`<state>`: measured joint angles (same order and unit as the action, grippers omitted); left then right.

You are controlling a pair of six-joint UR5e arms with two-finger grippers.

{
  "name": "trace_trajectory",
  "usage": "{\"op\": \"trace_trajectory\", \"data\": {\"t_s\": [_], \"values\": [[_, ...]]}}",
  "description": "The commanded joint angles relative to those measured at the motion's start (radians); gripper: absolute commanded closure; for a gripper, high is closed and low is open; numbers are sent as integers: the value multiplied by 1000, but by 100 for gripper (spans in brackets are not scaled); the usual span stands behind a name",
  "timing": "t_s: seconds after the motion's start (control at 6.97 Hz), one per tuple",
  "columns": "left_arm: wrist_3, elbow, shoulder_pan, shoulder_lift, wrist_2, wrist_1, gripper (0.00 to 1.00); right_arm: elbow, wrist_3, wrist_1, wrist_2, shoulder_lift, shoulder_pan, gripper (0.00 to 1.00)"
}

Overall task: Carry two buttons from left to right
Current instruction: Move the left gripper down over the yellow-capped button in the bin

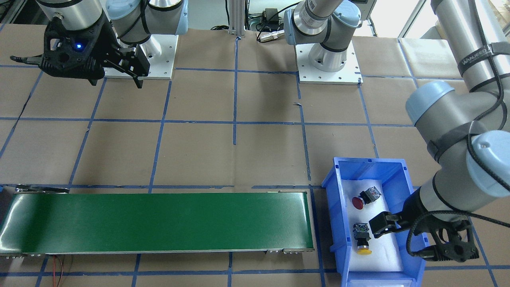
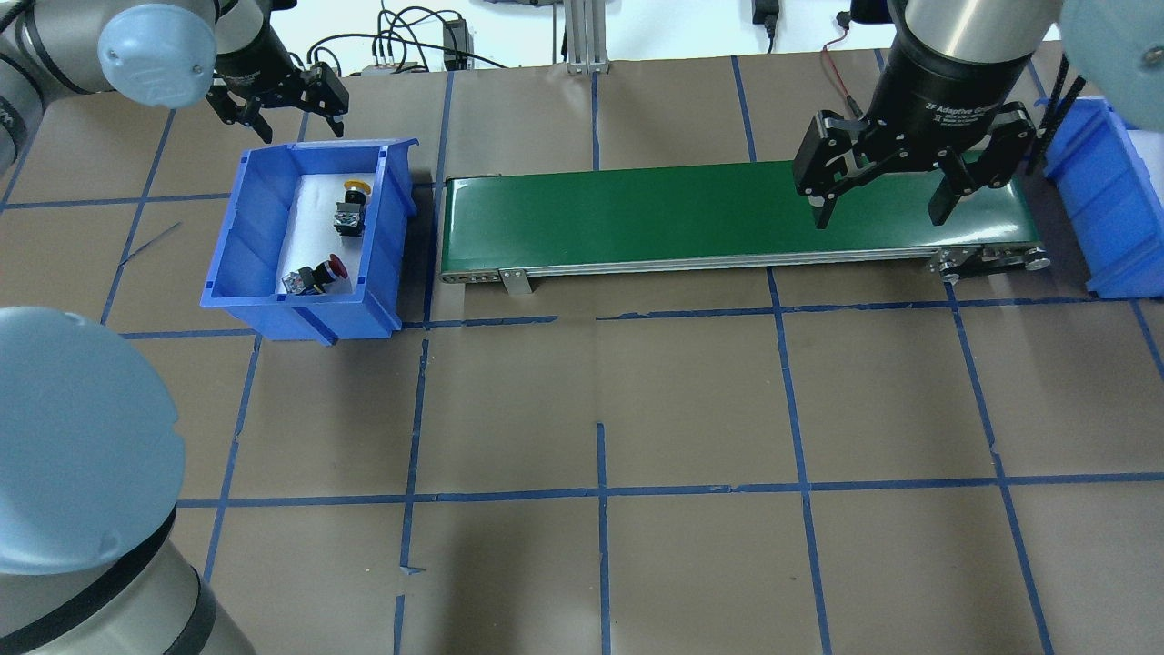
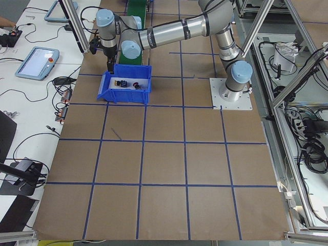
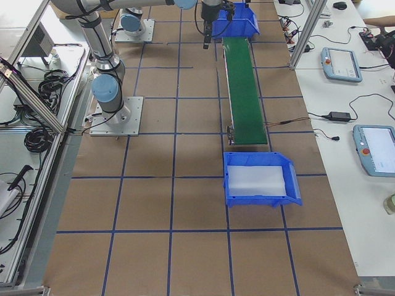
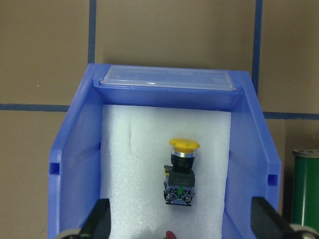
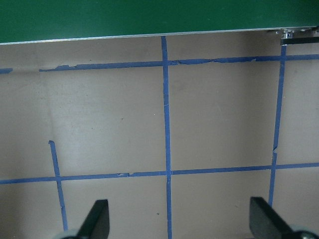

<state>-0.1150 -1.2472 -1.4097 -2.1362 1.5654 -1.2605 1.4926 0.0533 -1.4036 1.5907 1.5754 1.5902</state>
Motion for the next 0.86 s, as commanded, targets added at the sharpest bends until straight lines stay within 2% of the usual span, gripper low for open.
{"op": "trace_trajectory", "data": {"t_s": [0.0, 0.14, 0.29, 0.43, 0.72], "values": [[-2, -3, 0, -46, -1, 6, 0, 0, 0, 0, 0, 0, 1, 0], [-2, -3, 0, -56, -2, 13, 0, 2, -3, 6, -2, 0, 4, 0], [0, -8, 0, -57, -2, 13, 12, 2, -9, 14, -5, 2, 4, 0], [1, -14, 0, -62, -7, 15, 16, 2, -33, 17, -8, 6, 5, 0], [2, -17, 0, -114, -34, 13, 18, 15, -30, 15, -5, 12, 5, 0]]}}
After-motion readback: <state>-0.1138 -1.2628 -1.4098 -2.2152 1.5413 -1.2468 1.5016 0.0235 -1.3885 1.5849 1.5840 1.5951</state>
